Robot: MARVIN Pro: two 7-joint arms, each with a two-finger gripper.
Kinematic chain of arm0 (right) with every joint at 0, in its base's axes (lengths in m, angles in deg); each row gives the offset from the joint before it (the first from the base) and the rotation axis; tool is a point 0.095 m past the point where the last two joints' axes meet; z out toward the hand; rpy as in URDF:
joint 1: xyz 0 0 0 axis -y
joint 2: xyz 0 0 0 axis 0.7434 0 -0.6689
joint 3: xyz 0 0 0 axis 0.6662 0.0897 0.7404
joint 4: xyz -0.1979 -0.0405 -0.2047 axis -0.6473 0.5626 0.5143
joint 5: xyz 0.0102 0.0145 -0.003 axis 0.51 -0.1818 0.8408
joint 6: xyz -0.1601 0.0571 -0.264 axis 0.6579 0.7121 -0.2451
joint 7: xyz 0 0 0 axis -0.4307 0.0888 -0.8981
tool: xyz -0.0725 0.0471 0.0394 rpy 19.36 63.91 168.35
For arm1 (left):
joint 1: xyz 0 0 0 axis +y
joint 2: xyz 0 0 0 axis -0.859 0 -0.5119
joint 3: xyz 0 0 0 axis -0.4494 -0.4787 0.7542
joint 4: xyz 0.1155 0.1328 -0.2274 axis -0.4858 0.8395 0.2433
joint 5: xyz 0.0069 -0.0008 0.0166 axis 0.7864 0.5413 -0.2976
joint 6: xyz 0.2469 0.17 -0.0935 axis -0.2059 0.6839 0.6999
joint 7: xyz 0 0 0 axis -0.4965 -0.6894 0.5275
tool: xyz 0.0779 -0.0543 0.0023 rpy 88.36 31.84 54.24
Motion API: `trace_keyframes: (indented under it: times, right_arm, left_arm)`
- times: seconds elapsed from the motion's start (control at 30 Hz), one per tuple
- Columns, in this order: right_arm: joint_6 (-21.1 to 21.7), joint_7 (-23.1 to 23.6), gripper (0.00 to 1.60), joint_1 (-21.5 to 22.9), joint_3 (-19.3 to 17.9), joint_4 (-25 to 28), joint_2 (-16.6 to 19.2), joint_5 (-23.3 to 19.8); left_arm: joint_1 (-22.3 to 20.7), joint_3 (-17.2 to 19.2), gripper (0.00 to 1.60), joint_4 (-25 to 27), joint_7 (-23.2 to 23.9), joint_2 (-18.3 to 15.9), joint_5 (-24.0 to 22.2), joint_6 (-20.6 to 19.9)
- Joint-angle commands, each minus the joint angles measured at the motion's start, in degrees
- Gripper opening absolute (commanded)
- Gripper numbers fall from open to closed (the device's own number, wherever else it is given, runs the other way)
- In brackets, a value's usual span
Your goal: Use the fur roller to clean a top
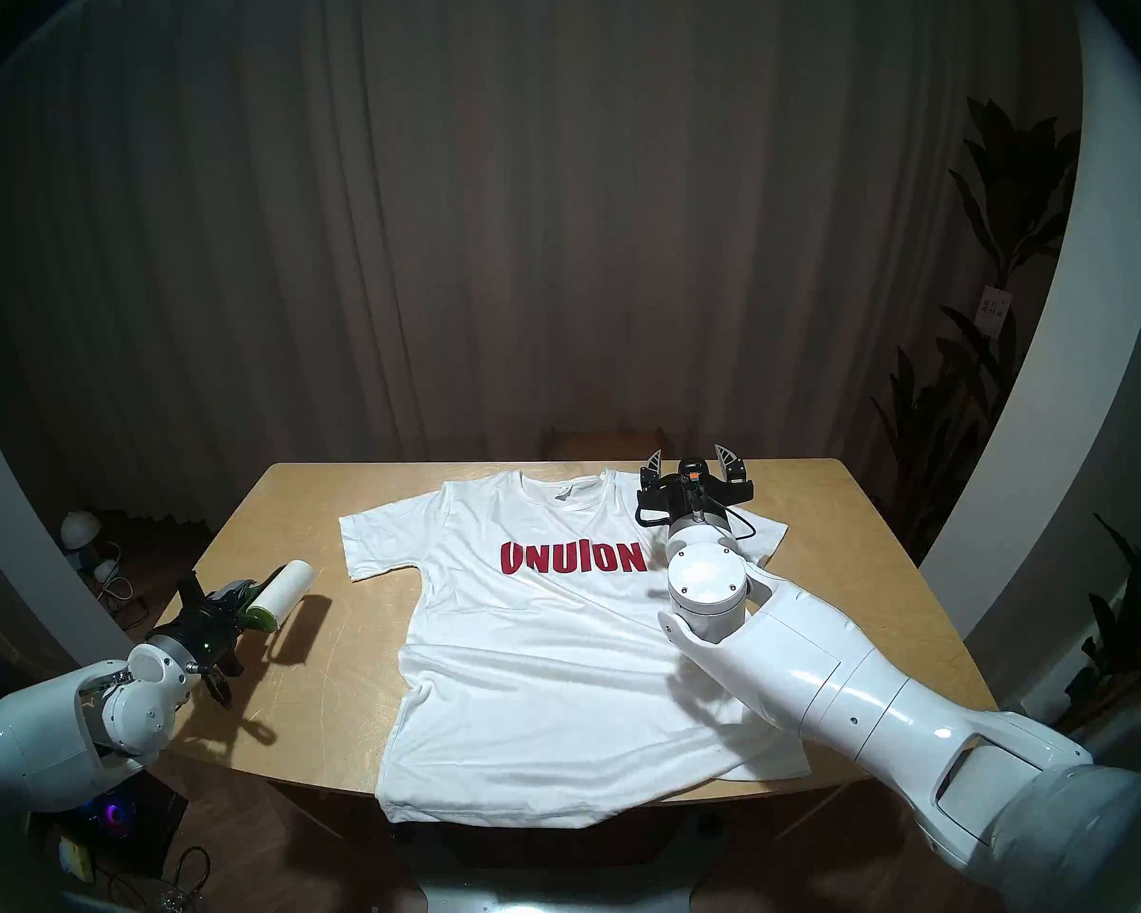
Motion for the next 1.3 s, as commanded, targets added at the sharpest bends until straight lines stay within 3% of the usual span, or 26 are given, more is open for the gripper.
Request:
trace_keyframes:
  times: [0.0, 0.1, 0.3, 1.1, 1.13, 1.23, 1.27]
  right_arm:
    - [-1.2, -0.8, 1.60, -0.8, -0.8, 2.0, 1.3, 0.1]
    - [-1.6, -1.2, 1.60, -1.5, -1.0, 2.1, 1.7, -0.1]
    - [-1.6, -2.3, 1.60, -2.8, -1.4, 4.0, 2.5, -0.4]
    - [-3.1, -1.8, 1.60, -3.8, -1.9, 4.8, 3.9, -2.2]
    - [-3.1, -1.8, 1.60, -3.6, -1.9, 4.7, 3.9, -2.3]
    - [-3.3, -1.2, 1.60, -3.4, -1.8, 4.1, 3.7, -2.4]
    - [-3.4, -1.0, 1.60, -3.3, -1.8, 3.8, 3.6, -2.4]
  left_arm:
    - [-1.3, 0.3, 0.00, 0.7, -1.4, -1.4, 0.5, -1.5]
    - [-2.1, -0.7, 0.00, 2.0, -5.8, -4.2, 2.5, 0.0]
    - [-4.1, -1.8, 0.00, 2.4, -9.2, -4.7, 6.1, 2.0]
    - [-11.3, -5.8, 0.01, -0.9, -17.5, 0.2, 13.1, 2.2]
    - [-11.5, -5.9, 0.43, -1.0, -17.7, 0.3, 13.3, 2.2]
    - [-11.6, -6.4, 0.55, -0.6, -18.6, 0.1, 13.8, 1.8]
    - [-11.5, -6.4, 0.67, -0.6, -18.6, 0.2, 13.7, 1.9]
